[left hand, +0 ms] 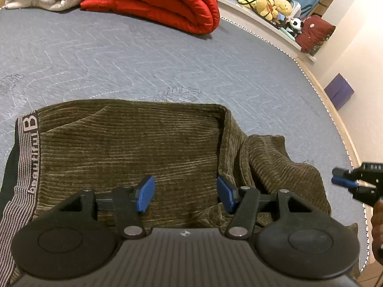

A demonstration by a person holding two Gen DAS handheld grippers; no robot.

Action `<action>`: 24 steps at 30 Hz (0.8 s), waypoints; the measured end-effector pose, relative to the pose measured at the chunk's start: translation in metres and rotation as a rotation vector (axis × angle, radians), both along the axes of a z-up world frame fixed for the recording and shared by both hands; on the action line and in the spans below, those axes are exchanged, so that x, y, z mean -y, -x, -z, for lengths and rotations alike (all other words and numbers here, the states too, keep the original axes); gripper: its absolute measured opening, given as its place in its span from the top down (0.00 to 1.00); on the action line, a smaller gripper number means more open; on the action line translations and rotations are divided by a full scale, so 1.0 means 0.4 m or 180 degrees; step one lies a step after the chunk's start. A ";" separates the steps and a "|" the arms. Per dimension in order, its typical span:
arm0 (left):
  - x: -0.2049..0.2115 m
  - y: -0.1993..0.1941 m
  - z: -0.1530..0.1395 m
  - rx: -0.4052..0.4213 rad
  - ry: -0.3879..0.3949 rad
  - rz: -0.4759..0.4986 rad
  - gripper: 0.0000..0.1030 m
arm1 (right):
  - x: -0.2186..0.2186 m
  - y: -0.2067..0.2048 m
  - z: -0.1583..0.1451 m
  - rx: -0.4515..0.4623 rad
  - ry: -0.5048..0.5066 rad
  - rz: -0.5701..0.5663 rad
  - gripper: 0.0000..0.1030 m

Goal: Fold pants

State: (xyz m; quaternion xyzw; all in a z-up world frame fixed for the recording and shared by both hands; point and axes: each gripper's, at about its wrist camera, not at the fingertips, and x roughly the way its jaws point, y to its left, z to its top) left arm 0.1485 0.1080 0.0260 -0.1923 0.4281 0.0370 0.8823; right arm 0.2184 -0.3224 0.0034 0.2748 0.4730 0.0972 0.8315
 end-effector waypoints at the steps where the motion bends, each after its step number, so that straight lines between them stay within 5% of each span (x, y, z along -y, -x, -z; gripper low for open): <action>1: 0.001 0.001 0.000 -0.0001 0.0003 0.0006 0.37 | -0.007 0.002 0.003 -0.0072 -0.0051 -0.0057 0.79; 5: 0.007 0.004 -0.001 0.0009 -0.0017 0.0020 0.33 | -0.045 0.022 0.041 -0.0320 -0.0072 -0.0192 0.70; 13: 0.025 0.003 0.001 0.0008 -0.0022 0.0046 0.33 | -0.081 -0.012 0.120 -0.0467 -0.0363 -0.0171 0.70; 20: 0.023 -0.001 0.008 -0.0010 -0.0039 0.0033 0.33 | -0.093 -0.028 0.112 -0.0373 -0.0292 -0.0023 0.91; 24: 0.016 -0.006 0.010 -0.0019 -0.0022 0.0026 0.33 | -0.075 -0.022 0.052 0.0040 -0.0322 0.0064 0.98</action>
